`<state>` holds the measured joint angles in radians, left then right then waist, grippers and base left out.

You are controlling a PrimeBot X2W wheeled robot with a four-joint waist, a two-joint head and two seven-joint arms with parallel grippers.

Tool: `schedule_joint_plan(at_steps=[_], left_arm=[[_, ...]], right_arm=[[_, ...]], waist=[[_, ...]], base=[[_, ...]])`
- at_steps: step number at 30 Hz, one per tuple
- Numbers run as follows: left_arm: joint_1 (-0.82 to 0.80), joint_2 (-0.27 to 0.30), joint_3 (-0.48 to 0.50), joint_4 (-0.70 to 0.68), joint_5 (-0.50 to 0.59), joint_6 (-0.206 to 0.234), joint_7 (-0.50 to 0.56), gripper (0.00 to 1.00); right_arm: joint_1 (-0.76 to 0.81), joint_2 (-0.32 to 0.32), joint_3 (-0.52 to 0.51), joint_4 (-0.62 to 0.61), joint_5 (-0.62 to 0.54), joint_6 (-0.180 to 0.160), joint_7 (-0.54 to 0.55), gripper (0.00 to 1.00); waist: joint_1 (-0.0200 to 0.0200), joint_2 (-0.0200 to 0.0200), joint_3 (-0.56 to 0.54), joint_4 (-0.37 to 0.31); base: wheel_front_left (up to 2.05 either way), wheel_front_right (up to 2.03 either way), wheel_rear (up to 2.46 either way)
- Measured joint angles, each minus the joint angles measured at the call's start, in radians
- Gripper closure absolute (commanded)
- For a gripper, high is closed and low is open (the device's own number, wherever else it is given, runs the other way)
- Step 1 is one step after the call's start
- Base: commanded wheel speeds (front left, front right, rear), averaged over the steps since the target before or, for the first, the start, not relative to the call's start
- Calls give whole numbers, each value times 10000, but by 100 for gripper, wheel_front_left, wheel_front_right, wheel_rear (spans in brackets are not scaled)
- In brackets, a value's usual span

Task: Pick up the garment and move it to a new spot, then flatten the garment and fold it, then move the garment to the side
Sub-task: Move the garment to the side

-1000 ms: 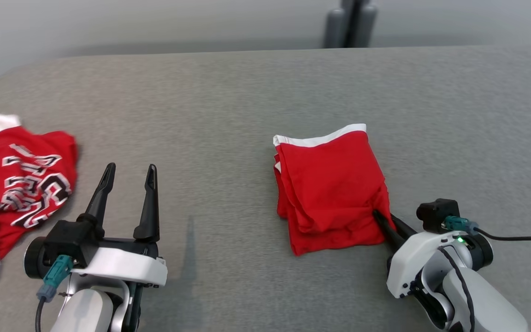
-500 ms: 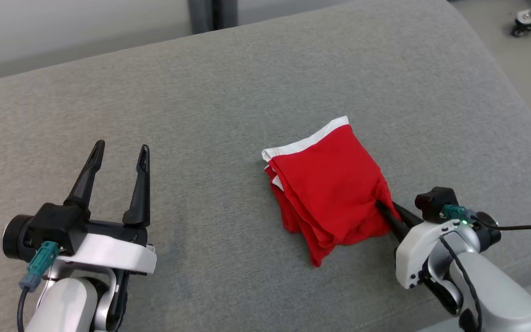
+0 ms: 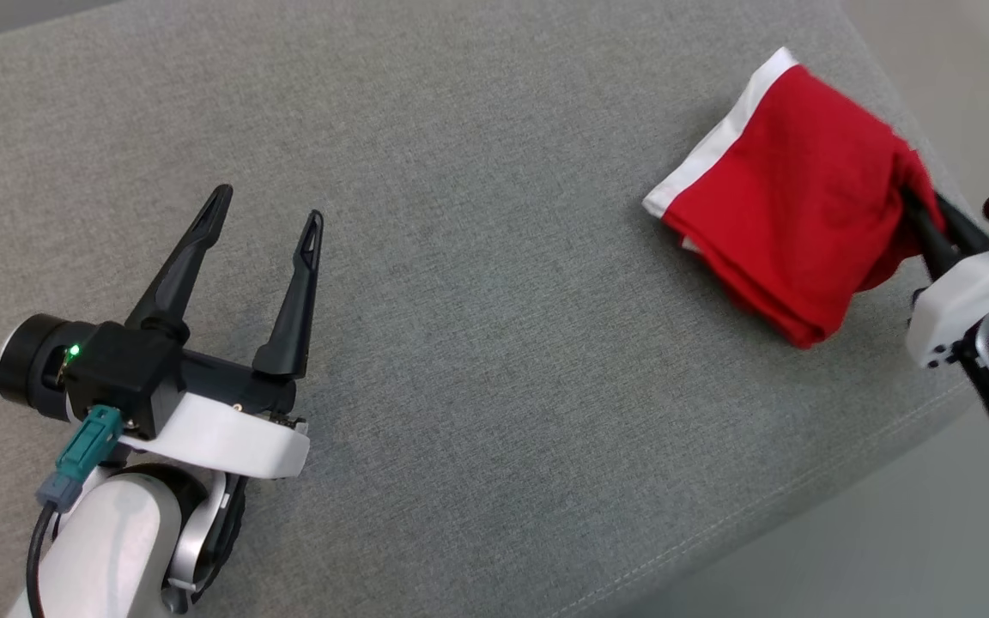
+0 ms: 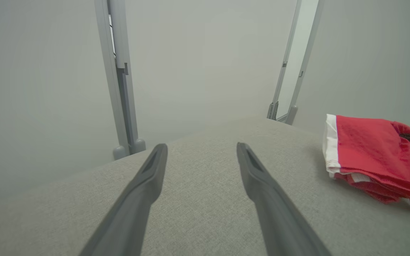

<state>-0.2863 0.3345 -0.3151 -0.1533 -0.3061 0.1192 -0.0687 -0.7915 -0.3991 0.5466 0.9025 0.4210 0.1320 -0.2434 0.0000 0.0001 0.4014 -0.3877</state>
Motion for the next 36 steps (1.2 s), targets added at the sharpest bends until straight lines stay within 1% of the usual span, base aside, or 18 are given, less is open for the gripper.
schedule_joint_plan(at_steps=[6, 8, 10, 12, 13, 14, 15, 20, 23, 25, 27, 28, 30, 36], left_arm=[[-456, 176, -268, -483, 251, -142, 424, 0], [-606, 245, -303, -665, 313, -173, 523, 0], [-725, 305, -311, -784, 336, -190, 625, 0], [-765, 366, -324, -872, 353, -219, 706, 0], [-780, 366, -359, -884, 355, -221, 761, 0], [-787, 364, -389, -892, 368, -222, 777, 0], [-789, 370, -399, -901, 374, -221, 786, 0], [-837, 326, -500, -857, 372, -222, 782, 0], [-836, 284, -535, -700, 316, -222, 700, 0], [-789, 230, -531, -566, 244, -213, 575, 0], [-625, 146, -508, -397, 174, -142, 447, 0], [-434, 61, -445, -224, 58, -33, 297, 0], [-257, -2, -357, -52, -40, 63, 119, 0], [381, -267, -127, 424, -351, 376, -339, 0]], right_arm=[[-760, -405, -1258, 1051, -109, 0, -142, 100], [-917, -479, -1862, 1122, -236, 0, -159, 100], [-1015, -443, -2274, 1172, -362, 0, -169, 100], [-1012, -234, -2573, 1298, -527, 0, -169, 100], [-1010, -102, -2708, 1400, -562, 0, -169, 74], [-1009, 12, -2844, 1526, -598, 0, -169, 59], [-1010, 102, -3005, 1678, -604, 0, -169, 0], [-975, 130, -3776, 2144, -803, 0, -169, 0], [-859, 50, -4272, 2044, -867, 0, -171, 0], [-670, 15, -4684, 1728, -861, 0, -169, 0], [-441, 31, -5110, 1168, -838, 0, -171, 0], [-141, 105, -5542, 487, -821, 0, -178, 0], [262, 253, -5935, -196, -848, -2, -180, 0], [1466, 920, -6420, -2316, -1218, -2, -182, 0]], waist=[[0, 0, 734, -40], [0, 0, 965, -6], [0, 0, 1176, 30], [0, 0, 1363, 58], [0, 0, 1434, 66], [0, 0, 1484, 70], [0, 0, 1512, 69], [0, 0, 1419, 83], [0, -1, 1265, 95], [0, 0, 1108, 110], [0, 0, 904, 132], [0, 0, 664, 166], [0, 0, 408, 217], [0, 0, -397, 566]], base=[[0, 0, 0], [0, 0, 0], [0, 0, 0], [0, 0, 0], [0, 0, 0], [0, 0, 0], [0, 0, 0], [0, 0, 0], [0, 0, 0], [0, 0, 0], [0, 0, 0], [0, 0, 0], [0, 0, 0], [0, 0, 0]])
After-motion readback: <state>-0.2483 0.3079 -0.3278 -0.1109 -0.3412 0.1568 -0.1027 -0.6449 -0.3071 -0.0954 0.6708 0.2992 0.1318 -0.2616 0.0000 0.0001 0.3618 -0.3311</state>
